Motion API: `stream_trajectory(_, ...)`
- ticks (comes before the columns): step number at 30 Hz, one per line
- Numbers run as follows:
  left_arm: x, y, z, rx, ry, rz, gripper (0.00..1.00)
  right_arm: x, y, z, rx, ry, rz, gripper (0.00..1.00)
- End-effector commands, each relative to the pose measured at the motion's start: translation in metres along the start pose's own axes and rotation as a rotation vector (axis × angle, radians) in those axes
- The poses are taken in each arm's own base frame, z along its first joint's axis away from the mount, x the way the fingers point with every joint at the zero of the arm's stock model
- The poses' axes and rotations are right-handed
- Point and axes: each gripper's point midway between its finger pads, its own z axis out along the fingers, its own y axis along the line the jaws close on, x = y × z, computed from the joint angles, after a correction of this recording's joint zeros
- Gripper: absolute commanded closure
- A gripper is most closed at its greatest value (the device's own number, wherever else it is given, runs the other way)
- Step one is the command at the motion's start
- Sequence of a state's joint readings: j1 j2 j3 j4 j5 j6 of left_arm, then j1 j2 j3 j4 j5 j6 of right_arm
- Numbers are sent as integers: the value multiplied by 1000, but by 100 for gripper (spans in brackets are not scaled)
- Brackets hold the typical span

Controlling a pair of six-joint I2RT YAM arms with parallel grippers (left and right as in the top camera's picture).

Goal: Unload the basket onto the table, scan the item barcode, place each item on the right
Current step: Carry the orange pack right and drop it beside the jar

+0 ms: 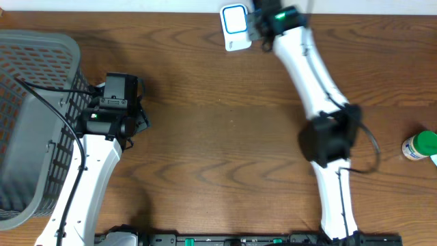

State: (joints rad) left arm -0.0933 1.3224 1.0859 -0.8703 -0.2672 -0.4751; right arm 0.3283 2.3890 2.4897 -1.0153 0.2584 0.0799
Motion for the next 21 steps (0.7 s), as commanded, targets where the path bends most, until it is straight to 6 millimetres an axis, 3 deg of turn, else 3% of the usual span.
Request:
stream_trajectory(1, 1, 1, 1, -7, 5, -9, 20, 7, -103, -39, 185, 55, 78, 53)
stream_trajectory(7, 1, 1, 1, -7, 5, -9, 20, 89, -217, -28, 324, 339, 218, 55)
stream_trajectory(9, 1, 1, 1, -7, 5, -9, 20, 114, -250, -21, 368, 390, 324, 54)
stream_trajectory(11, 1, 1, 1, -7, 5, -9, 19, 152, -293, -10, 402, 454, 460, 55)
stream_trajectory(15, 1, 1, 1, -7, 5, -9, 20, 209, -340, 10, 387, 516, 602, 55)
stream_trajectory(21, 1, 1, 1, -7, 5, -9, 19, 287, -386, 29, 425, 573, 740, 58)
